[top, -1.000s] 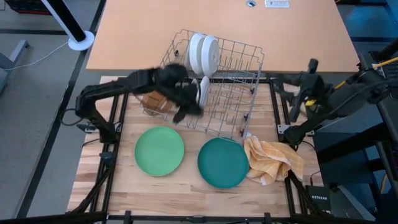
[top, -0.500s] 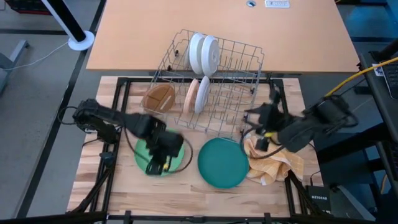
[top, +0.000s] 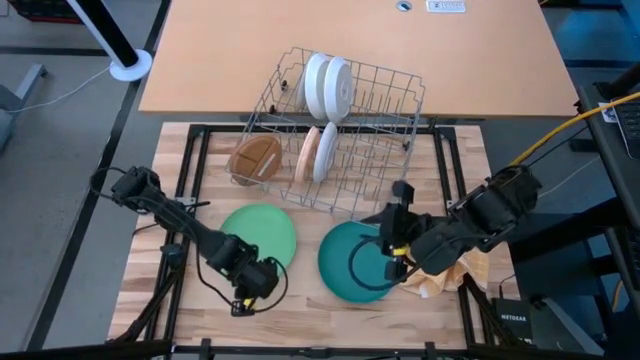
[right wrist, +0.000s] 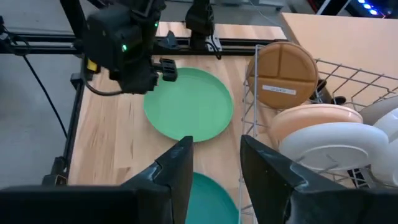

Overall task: Sort dishes
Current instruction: Put the light green plate in the dish rack

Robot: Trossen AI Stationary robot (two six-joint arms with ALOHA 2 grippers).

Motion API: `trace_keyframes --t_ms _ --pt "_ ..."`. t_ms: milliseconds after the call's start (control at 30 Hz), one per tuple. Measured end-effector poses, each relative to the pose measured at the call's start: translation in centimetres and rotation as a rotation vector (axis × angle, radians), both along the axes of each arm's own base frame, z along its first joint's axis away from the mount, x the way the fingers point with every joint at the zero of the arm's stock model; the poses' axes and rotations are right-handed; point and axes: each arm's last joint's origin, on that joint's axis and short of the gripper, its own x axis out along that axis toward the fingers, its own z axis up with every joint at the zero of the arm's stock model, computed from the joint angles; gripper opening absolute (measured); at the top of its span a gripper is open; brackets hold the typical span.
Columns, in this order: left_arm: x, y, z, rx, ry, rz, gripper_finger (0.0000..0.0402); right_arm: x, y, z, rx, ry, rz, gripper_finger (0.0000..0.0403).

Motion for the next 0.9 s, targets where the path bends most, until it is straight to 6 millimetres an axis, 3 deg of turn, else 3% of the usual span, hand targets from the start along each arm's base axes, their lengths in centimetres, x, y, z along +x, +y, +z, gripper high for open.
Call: trace_keyframes --t_ms 200,333,633,900 --pt "-1.5 0.8 -4.0 0.083 0.086 0.025 0.0087 0.3 0.2 -0.2 0.020 -0.004 -0.005 0.0137" --pt "-2.3 1.2 -5.5 0.090 0.138 0.074 0.0087 0.5 0.3 0.0 0.045 -0.030 -0.011 0.0137" --pt "-2.2 1.4 -5.8 0.123 0.103 0.047 0.0091 0.5 0.3 0.1 0.042 -0.036 -0.017 0.0137" --pt "-1.9 1.2 -5.8 0.111 0.069 0.037 0.0186 0.5 0.3 0.0 0.044 -0.030 -0.012 0.0137"
